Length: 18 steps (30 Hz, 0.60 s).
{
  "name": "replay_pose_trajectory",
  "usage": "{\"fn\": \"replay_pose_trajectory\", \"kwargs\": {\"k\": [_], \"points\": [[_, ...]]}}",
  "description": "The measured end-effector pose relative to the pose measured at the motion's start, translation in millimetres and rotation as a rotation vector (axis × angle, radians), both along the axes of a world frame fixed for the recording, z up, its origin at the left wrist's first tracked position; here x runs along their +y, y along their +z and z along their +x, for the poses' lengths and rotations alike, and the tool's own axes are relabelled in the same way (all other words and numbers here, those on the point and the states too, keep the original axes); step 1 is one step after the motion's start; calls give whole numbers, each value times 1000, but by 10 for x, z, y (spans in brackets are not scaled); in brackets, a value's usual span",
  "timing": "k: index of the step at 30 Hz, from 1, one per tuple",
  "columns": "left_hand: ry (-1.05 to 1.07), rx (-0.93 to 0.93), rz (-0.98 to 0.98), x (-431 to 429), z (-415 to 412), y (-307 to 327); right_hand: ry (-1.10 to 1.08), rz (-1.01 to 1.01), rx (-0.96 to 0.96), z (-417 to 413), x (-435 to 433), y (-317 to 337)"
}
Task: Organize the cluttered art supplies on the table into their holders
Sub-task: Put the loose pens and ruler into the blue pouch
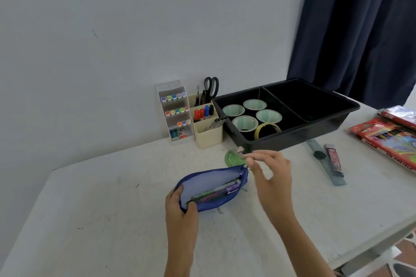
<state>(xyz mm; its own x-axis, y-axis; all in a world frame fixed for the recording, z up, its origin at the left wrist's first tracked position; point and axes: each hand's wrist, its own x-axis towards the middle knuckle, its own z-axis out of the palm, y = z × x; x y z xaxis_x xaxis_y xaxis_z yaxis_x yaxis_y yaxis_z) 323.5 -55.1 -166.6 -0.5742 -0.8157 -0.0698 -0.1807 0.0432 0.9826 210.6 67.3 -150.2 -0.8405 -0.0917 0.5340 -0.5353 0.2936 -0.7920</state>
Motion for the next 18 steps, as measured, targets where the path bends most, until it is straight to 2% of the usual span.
{"fn": "replay_pose_trajectory", "kwargs": {"k": [3,5,9,11,12,16,18], "points": [[-9,-24,-7,112,-105,18,32,220,119,19,-130,-51],[-3,-25,-23,163,-150,12,62,297,112,10,-159,-186],[7,-9,-39,188,-192,-28,13,168,14,-105,53,-289],[11,-1,-31,199,-200,-50,-31,172,-87,-205,227,-309],[15,-3,-28,213,-205,-56,-47,239,-170,-260,316,-332],[36,-2,-41,270,-232,-67,-47,661,-487,-397,591,-472],[42,-4,-46,289,-241,-63,5,659,-612,-407,649,-511]]}}
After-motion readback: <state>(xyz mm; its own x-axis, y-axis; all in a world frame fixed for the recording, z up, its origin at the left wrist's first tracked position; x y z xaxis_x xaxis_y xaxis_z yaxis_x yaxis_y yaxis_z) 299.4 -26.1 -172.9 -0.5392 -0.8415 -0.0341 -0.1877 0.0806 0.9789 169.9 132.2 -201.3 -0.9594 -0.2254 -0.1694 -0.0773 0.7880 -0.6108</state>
